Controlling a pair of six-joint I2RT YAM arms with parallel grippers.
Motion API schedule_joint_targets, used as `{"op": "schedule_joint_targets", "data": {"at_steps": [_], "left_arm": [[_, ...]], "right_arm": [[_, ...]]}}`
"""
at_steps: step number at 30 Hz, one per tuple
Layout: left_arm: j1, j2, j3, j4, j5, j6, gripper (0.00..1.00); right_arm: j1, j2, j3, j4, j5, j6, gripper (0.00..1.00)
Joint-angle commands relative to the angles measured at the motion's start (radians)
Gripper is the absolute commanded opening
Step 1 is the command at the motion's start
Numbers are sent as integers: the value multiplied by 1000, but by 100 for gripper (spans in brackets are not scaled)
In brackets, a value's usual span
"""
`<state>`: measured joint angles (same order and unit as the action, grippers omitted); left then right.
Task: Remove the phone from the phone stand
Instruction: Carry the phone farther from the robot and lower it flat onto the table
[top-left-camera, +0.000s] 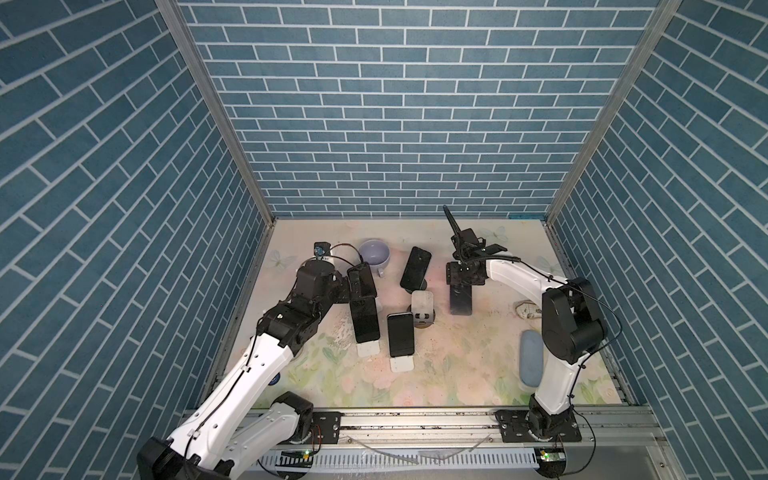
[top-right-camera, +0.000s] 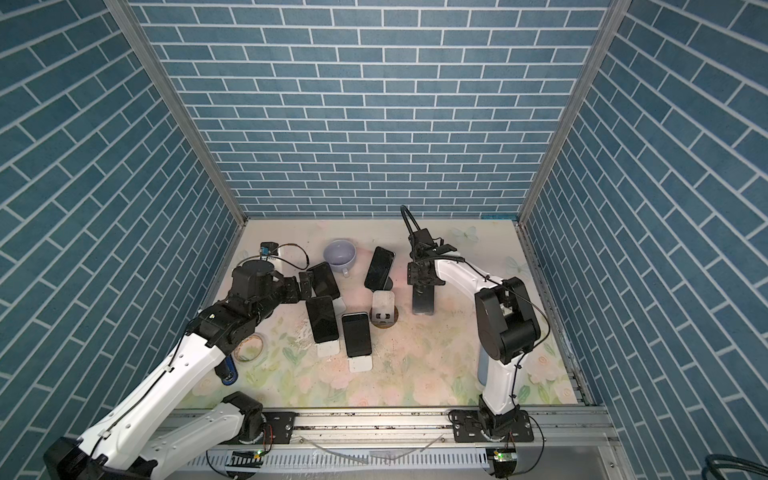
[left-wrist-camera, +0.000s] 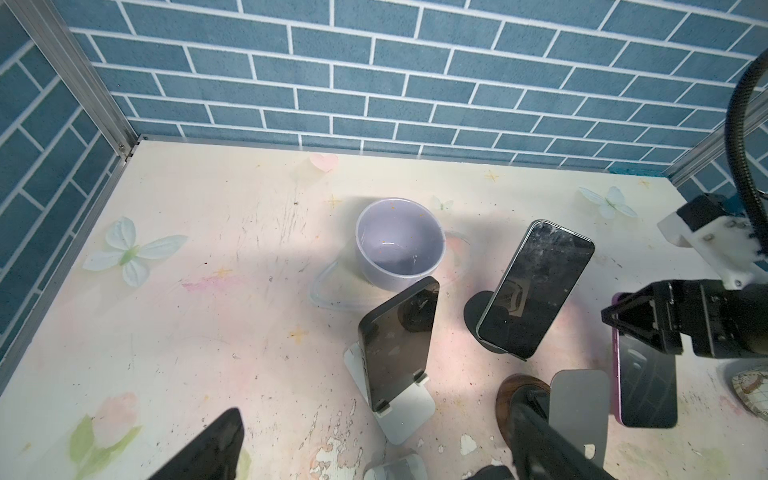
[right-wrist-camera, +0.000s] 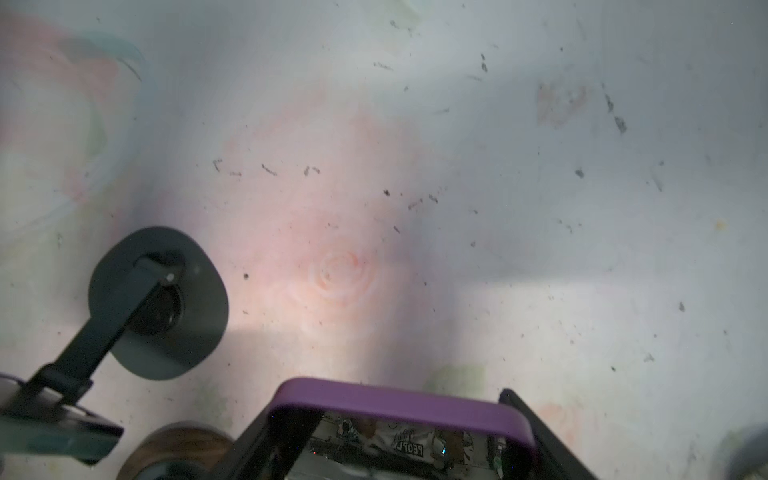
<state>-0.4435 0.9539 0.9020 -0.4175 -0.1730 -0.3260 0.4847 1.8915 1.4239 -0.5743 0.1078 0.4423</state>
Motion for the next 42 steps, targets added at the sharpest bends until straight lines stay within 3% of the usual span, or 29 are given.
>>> {"op": "schedule_joint_targets", "data": {"at_steps": [1, 20, 42], "left_arm": [[-6, -10, 15, -21, 12, -10, 100], [-8, -29, -9, -1, 22, -39, 100], [-7, -36, -25, 11, 32, -30, 100]], "right_arm": [[-19, 45, 92, 10, -51, -40, 41], [-54, 264, 272, 14, -63, -88, 44], [-54, 378, 300, 14, 10, -51, 50]]}}
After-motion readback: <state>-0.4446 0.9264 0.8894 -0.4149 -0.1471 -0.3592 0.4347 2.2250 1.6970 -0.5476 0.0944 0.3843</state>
